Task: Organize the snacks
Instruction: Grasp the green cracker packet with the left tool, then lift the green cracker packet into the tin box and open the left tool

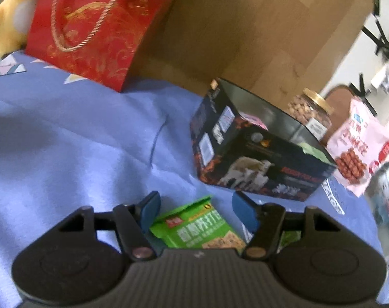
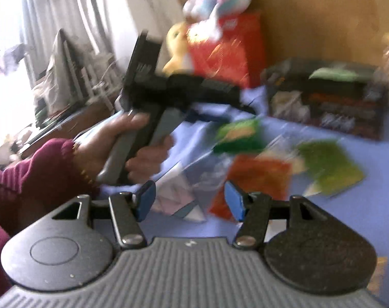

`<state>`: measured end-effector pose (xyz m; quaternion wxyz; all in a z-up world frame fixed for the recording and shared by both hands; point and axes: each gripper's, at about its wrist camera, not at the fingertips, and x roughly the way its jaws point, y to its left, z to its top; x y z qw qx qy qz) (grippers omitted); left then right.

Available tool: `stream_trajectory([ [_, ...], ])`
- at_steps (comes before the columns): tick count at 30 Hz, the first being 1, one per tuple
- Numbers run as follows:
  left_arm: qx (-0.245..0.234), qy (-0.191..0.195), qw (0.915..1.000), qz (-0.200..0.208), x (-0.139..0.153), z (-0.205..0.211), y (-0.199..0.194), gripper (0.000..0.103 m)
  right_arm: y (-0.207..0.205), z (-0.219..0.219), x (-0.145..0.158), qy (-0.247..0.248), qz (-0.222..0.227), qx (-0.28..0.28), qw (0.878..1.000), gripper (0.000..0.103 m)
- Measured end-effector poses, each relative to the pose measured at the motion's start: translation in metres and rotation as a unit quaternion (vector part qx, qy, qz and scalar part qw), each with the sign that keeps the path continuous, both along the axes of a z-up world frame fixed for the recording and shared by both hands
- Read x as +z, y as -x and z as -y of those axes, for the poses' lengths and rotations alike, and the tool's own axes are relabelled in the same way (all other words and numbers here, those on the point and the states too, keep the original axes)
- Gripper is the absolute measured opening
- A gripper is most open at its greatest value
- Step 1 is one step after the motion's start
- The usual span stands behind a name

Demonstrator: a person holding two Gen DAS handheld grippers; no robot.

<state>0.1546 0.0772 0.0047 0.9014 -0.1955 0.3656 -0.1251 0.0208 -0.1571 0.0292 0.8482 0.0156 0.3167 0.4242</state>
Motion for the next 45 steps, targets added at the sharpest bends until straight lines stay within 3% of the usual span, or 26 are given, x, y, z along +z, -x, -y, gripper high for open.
stream_trajectory([
  [4,-0.014,-0.010,0.9998,0.002,-0.001,0.007,0.007,0.051,0.004,-0.019,-0.002,0.067,0.051,-0.021,0.996,0.060],
  [8,-0.014,-0.012,0.9998,-0.001,-0.001,0.009,0.013,0.045,0.007,-0.032,-0.019,0.182,0.141,-0.064,0.971,0.058],
  [12,-0.026,-0.004,0.9996,-0.005,0.000,0.012,0.026,0.044,-0.003,-0.013,-0.021,0.208,0.150,-0.116,0.960,0.056],
  [18,-0.059,0.036,0.9974,-0.022,0.005,0.015,0.061,0.044,-0.011,0.033,-0.012,0.180,0.119,-0.191,0.957,0.057],
  [21,-0.051,0.053,0.9973,-0.009,0.013,0.006,0.068,0.045,-0.003,0.039,0.005,0.097,0.101,-0.143,0.980,0.058],
  [23,-0.043,0.066,0.9968,-0.008,0.017,0.001,0.064,0.047,-0.005,0.029,0.010,0.081,0.094,-0.109,0.986,0.058],
  [27,-0.042,0.068,0.9965,-0.026,0.014,0.004,0.054,0.047,-0.028,0.004,0.006,0.089,0.077,-0.075,0.990,0.058],
  [31,-0.047,0.064,0.9959,-0.045,0.002,0.009,0.053,0.047,-0.065,-0.004,-0.006,0.082,0.013,-0.074,0.994,0.058],
  [34,-0.048,0.066,0.9957,-0.043,0.000,0.009,0.054,0.047,-0.070,-0.010,-0.010,0.065,-0.022,-0.060,0.996,0.059],
  [39,-0.061,0.075,0.9941,-0.049,0.003,0.008,0.060,0.047,-0.029,-0.024,-0.012,0.089,0.006,-0.023,0.996,0.060],
  [45,-0.049,0.066,0.9961,-0.033,0.012,0.003,0.063,0.053,-0.028,-0.021,-0.012,0.112,0.032,-0.064,0.991,0.059],
])
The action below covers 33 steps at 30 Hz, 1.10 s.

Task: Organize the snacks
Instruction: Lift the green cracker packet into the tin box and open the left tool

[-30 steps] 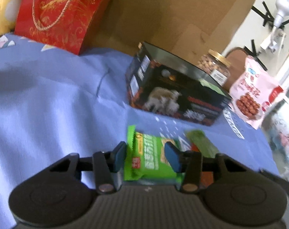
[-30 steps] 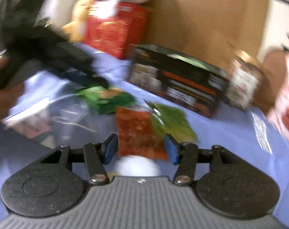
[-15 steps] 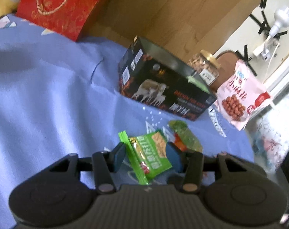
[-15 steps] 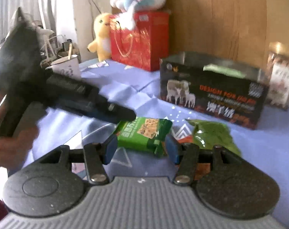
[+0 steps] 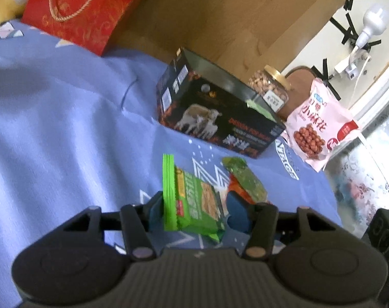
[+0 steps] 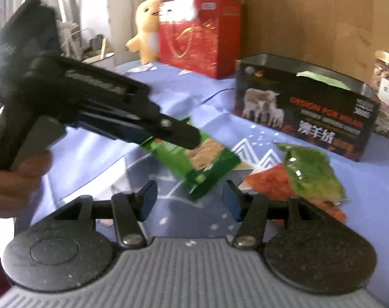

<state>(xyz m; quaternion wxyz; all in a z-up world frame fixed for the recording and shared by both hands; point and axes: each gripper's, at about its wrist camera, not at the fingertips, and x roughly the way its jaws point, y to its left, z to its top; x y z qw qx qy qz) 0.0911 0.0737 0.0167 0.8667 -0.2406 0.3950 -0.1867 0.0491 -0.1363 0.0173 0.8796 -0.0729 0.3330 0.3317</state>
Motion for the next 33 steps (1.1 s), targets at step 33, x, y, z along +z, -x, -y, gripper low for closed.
stream_trajectory([
  [33,-0.019,-0.024,0.9964,0.079,0.069,0.078,-0.136,0.041,-0.123,0.042,0.065,-0.028,0.085,-0.117,0.989,0.031],
])
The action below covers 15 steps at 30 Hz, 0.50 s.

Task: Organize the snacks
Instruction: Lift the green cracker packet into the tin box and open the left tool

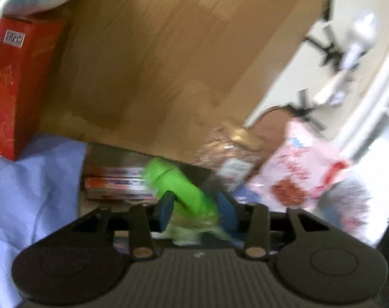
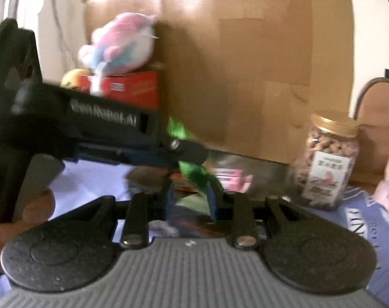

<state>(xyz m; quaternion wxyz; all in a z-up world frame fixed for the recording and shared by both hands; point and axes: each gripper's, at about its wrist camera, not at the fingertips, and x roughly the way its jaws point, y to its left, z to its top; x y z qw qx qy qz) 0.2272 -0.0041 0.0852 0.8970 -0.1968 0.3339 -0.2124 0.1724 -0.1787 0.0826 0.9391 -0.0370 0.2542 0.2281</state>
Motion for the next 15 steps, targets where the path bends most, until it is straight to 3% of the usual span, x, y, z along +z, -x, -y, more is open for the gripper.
stream_trajectory([
  [2,0.018,-0.028,0.9994,-0.011,-0.008,0.002,-0.004,0.042,-0.005,0.010,-0.004,-0.016,-0.015,-0.012,1.000,0.031],
  [10,-0.001,0.007,0.9999,0.015,-0.001,-0.015,0.043,0.048,0.044,0.073,-0.009,-0.094,-0.009,-0.046,0.994,0.031],
  [15,-0.055,0.010,0.9984,-0.002,-0.010,-0.013,0.083,0.049,0.089,0.121,-0.033,-0.146,-0.081,-0.051,0.985,0.037],
])
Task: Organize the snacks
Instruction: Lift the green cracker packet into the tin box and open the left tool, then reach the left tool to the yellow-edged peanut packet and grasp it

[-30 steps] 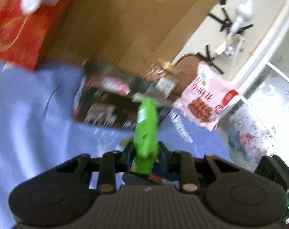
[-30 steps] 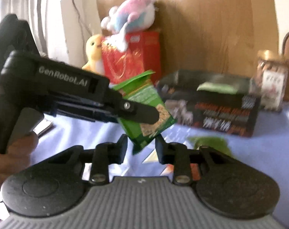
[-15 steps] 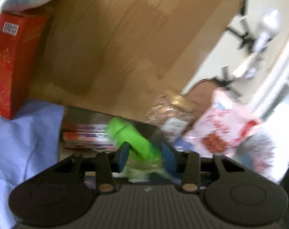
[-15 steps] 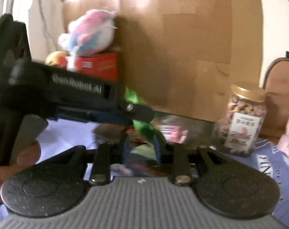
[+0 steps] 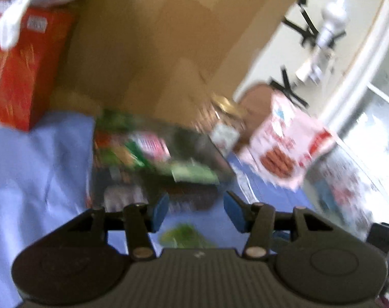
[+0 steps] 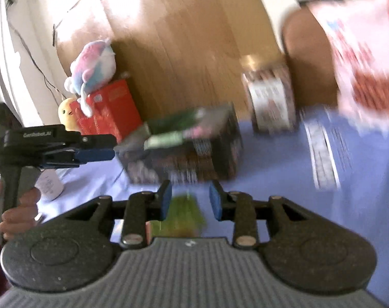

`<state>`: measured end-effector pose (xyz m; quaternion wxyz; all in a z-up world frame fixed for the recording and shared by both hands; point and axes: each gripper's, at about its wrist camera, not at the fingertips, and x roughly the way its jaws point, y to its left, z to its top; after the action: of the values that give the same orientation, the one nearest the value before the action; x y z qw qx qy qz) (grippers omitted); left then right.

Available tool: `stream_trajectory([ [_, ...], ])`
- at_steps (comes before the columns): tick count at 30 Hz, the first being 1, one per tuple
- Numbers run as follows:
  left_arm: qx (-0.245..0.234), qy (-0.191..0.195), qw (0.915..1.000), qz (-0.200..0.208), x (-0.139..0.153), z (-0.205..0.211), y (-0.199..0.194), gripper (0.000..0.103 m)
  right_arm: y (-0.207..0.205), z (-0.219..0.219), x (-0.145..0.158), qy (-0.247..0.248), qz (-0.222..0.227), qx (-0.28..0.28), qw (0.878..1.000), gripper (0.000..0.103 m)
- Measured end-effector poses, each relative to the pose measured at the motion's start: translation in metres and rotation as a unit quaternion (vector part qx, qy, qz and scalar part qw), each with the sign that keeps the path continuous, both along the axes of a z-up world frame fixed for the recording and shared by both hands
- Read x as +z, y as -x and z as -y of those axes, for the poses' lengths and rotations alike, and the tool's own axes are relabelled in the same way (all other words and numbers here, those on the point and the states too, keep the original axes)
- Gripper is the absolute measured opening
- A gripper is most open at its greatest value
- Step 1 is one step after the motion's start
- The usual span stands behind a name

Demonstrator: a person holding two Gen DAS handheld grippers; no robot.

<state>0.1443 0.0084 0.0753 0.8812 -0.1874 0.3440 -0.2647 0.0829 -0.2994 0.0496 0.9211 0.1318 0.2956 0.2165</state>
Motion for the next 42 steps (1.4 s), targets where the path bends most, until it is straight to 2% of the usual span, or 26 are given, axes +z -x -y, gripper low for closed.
stream_trajectory([
  [4,-0.056,0.008,0.9981,-0.025,-0.014,0.012,0.024,0.049,0.046,0.026,-0.009,0.005,-0.026,0.019,0.999,0.038],
  [5,-0.073,0.009,0.9970,-0.027,-0.016,0.017,0.029,0.049,0.061,0.031,-0.010,0.008,-0.020,0.031,0.999,0.042],
  [6,-0.086,0.007,0.9959,-0.027,-0.018,0.023,0.034,0.049,0.073,0.034,-0.009,0.013,-0.016,0.041,0.999,0.052],
  [8,-0.104,0.002,0.9942,-0.026,-0.021,0.033,0.044,0.049,0.094,0.034,-0.010,0.036,-0.012,0.059,0.998,0.065],
  [12,-0.139,0.006,0.9902,-0.016,-0.015,0.052,0.057,0.049,0.113,0.027,-0.026,0.086,-0.023,0.081,0.993,0.065],
  [15,-0.159,-0.005,0.9871,-0.015,-0.014,0.071,0.063,0.049,0.112,0.014,-0.038,0.132,-0.010,0.078,0.988,0.063],
  [18,-0.166,-0.027,0.9855,-0.024,-0.019,0.087,0.064,0.049,0.100,0.007,-0.040,0.169,0.027,0.014,0.985,0.056],
  [19,-0.162,-0.031,0.9859,-0.030,-0.021,0.089,0.061,0.049,0.097,0.005,-0.041,0.187,0.041,-0.019,0.981,0.056],
  [21,-0.151,-0.031,0.9872,-0.042,-0.024,0.091,0.055,0.049,0.091,0.006,-0.038,0.201,0.061,-0.047,0.977,0.057],
  [24,-0.136,-0.031,0.9890,-0.051,-0.027,0.089,0.047,0.049,0.093,0.011,-0.034,0.173,0.073,-0.020,0.982,0.057],
  [28,-0.139,-0.031,0.9874,-0.069,-0.031,0.096,0.035,0.049,0.089,0.008,-0.038,0.192,0.070,0.015,0.979,0.061],
  [31,-0.144,-0.043,0.9861,-0.072,-0.034,0.107,0.030,0.050,0.087,0.004,-0.036,0.178,0.052,0.040,0.982,0.074],
  [32,-0.147,-0.046,0.9854,-0.073,-0.035,0.111,0.029,0.052,0.085,0.003,-0.037,0.176,0.045,0.051,0.982,0.082],
  [36,-0.165,-0.064,0.9812,-0.077,-0.038,0.125,0.026,0.053,0.086,-0.004,-0.044,0.179,0.028,0.079,0.980,0.083],
  [42,-0.193,-0.079,0.9731,-0.098,-0.049,0.141,0.023,0.055,0.070,-0.012,-0.048,0.201,0.048,0.043,0.977,0.082],
])
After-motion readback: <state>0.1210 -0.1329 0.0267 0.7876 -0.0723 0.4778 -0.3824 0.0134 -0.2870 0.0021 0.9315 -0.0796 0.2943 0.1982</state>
